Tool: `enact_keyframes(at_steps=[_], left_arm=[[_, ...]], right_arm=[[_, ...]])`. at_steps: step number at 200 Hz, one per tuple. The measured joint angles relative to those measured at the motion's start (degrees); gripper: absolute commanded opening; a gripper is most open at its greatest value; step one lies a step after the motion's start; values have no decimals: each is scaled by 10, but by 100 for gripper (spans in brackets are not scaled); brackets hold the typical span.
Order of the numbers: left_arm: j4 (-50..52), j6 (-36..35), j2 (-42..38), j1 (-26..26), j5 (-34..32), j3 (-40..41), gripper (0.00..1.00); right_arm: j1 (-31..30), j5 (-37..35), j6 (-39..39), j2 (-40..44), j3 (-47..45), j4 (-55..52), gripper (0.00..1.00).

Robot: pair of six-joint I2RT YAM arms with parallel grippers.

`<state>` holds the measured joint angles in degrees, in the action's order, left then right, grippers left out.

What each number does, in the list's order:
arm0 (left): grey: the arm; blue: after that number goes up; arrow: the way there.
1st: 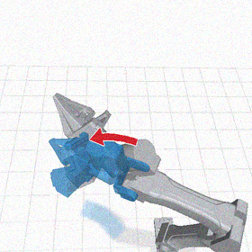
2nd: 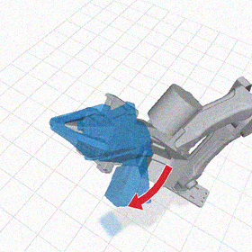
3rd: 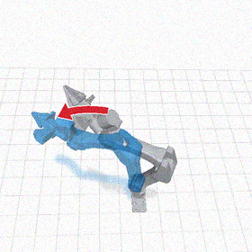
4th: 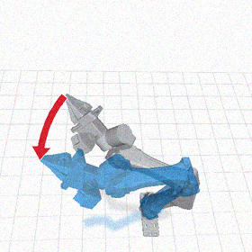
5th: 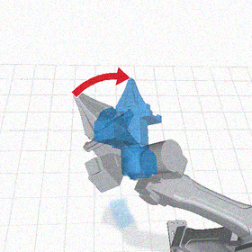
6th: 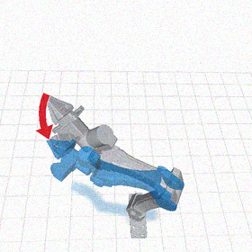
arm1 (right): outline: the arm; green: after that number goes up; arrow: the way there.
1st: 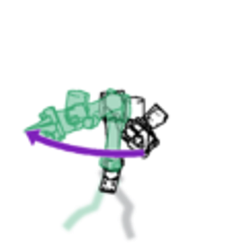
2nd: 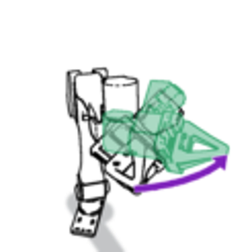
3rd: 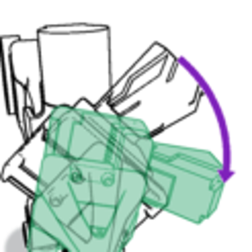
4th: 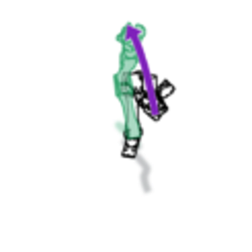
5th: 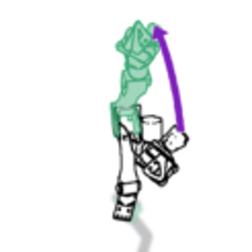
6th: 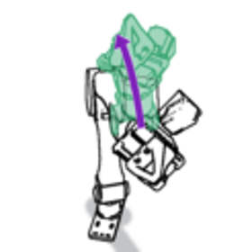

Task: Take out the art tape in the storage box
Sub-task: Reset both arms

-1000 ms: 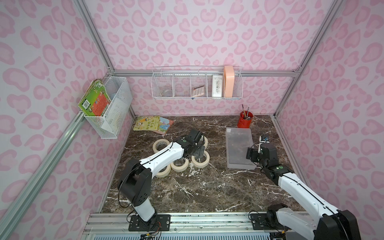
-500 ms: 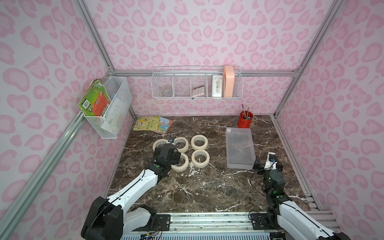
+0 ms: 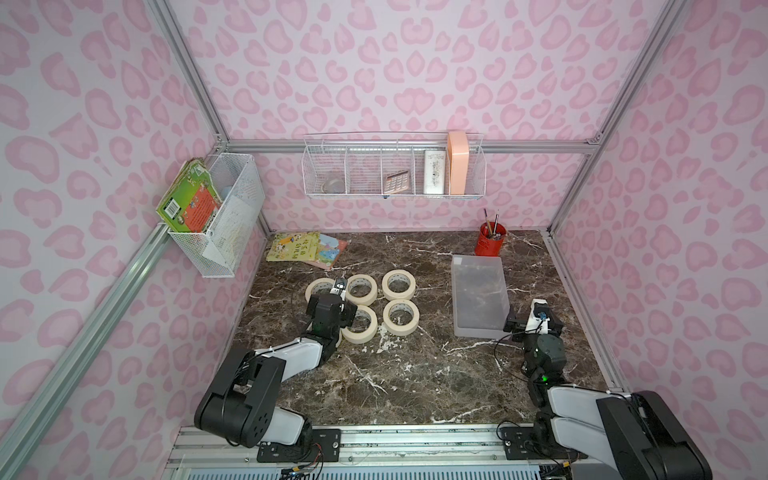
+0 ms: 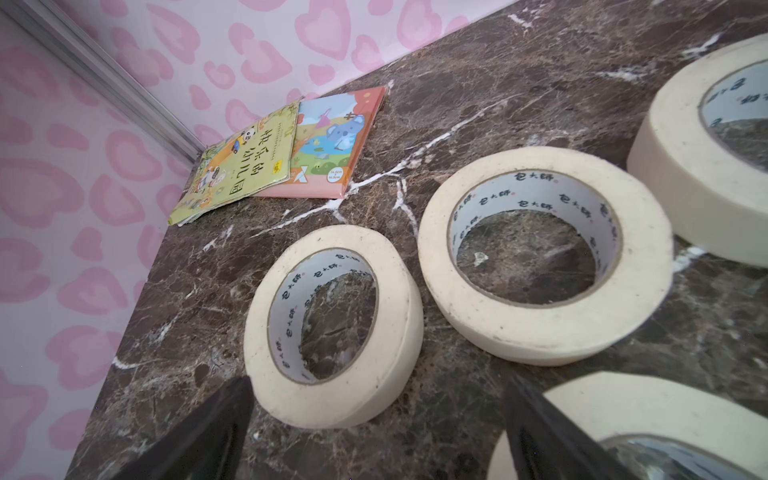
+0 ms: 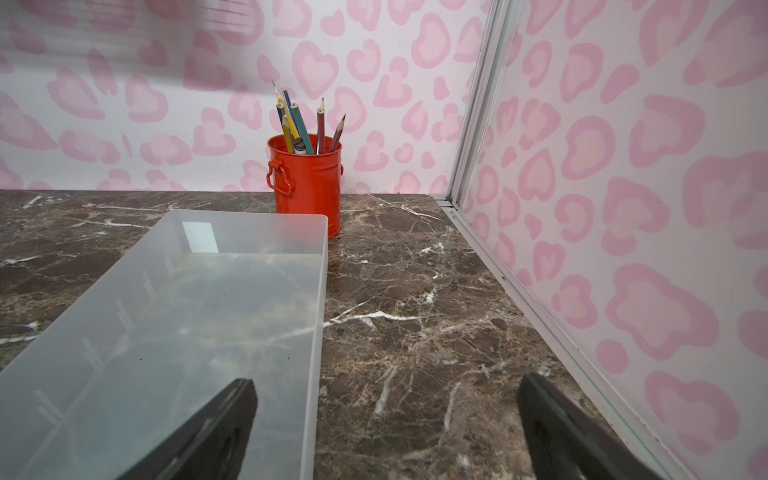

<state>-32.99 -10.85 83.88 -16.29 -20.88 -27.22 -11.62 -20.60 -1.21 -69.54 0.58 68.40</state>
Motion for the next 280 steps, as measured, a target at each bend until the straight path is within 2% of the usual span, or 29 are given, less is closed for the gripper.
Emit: enact_keyframes(at_steps=[33,46,56,70,88,130,185,280], left_arm=[[-47,14,15,57,45,11,98],[-117,36,37,107,86,42,98],[-156,56,66,128,104,53,98],[-116,61,52,133,144,24,98],[-155,66,56,139,167,23,98],[-144,66,62,140,196,28,98],[-93,77,46,140,197,10,98],[-85,79,46,140,197,9,98]], right_arm=[[0,13,29,-69,7,91,100],[1,18,47,-103,10,129,100],[8,29,56,-161,11,179,100],[24,29,44,-227,10,198,100],[36,33,52,-205,37,201,100],[45,48,44,-215,41,220,100],[45,50,44,-217,40,235,100],[48,49,40,-217,52,230,100]])
